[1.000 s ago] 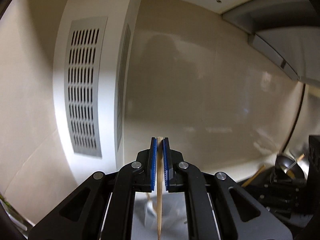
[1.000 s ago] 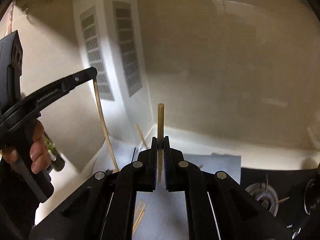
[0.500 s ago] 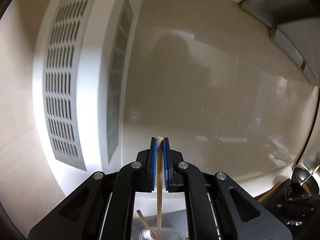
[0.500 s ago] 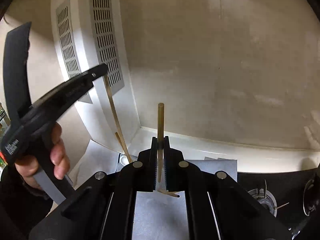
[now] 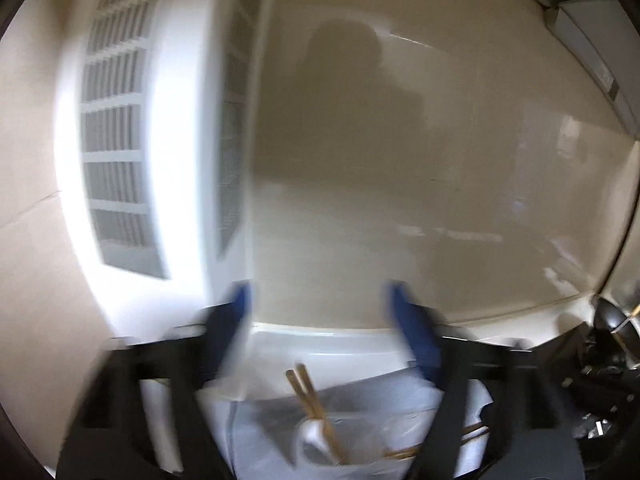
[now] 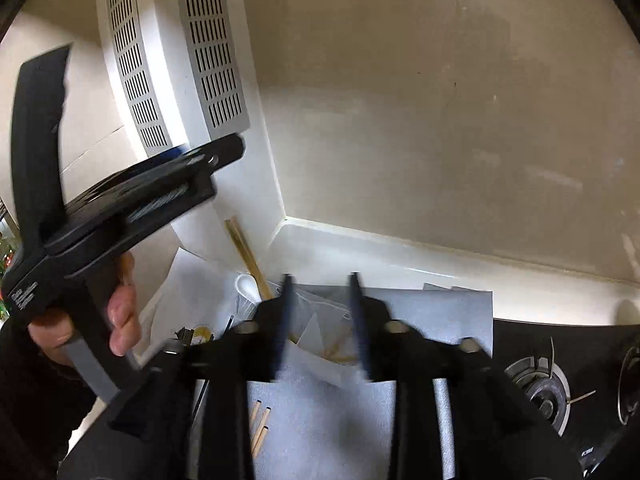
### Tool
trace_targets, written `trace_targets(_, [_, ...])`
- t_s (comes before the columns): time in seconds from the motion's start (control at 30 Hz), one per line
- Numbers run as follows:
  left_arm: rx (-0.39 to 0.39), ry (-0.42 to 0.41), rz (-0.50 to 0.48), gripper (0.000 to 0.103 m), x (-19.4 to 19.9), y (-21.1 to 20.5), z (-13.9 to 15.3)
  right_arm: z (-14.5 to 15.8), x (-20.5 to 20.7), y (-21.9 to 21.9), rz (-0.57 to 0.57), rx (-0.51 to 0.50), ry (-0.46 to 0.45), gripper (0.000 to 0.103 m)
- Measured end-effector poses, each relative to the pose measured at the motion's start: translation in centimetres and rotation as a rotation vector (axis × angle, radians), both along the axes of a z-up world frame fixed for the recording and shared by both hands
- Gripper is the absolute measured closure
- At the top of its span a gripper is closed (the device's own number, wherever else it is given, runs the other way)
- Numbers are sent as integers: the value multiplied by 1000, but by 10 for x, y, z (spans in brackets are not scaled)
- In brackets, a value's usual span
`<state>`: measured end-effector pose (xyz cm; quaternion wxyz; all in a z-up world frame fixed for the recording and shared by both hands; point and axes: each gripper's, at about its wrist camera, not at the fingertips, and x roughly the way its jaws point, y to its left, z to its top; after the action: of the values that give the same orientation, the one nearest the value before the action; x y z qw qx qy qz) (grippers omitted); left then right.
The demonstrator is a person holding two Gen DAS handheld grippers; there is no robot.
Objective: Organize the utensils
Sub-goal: 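Grasp a bamboo chopstick with the right tool while the left tool reaches toward the white-handled fork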
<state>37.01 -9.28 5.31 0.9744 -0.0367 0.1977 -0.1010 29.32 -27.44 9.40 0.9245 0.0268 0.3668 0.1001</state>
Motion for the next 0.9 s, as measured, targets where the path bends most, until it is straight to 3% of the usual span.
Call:
trace_targets(0.07, [9,14,-1,18,-7,6,2,2,-5,-2,-6,-1,-5,54])
trace_targets(0.27, [73,110,55,17,-34,34,3,12,-28,-4,-10,25,-22,47])
trace_targets(0.43, [93,219,74,16,-56,49,-16,6,-54,2,30,46,-1,44])
trace_targets(0.63, [133,359,82,16,-89,59,-64,-34,-80,17,67,47,124,43])
trace_targets(0.8, [168,500,104,16,-110,70,-111,-87,-92,24,52,46,264,43])
trace_targets(0.9, [179,579,125,16,-115,76,-135,-120,-96,28,55,80,366,50])
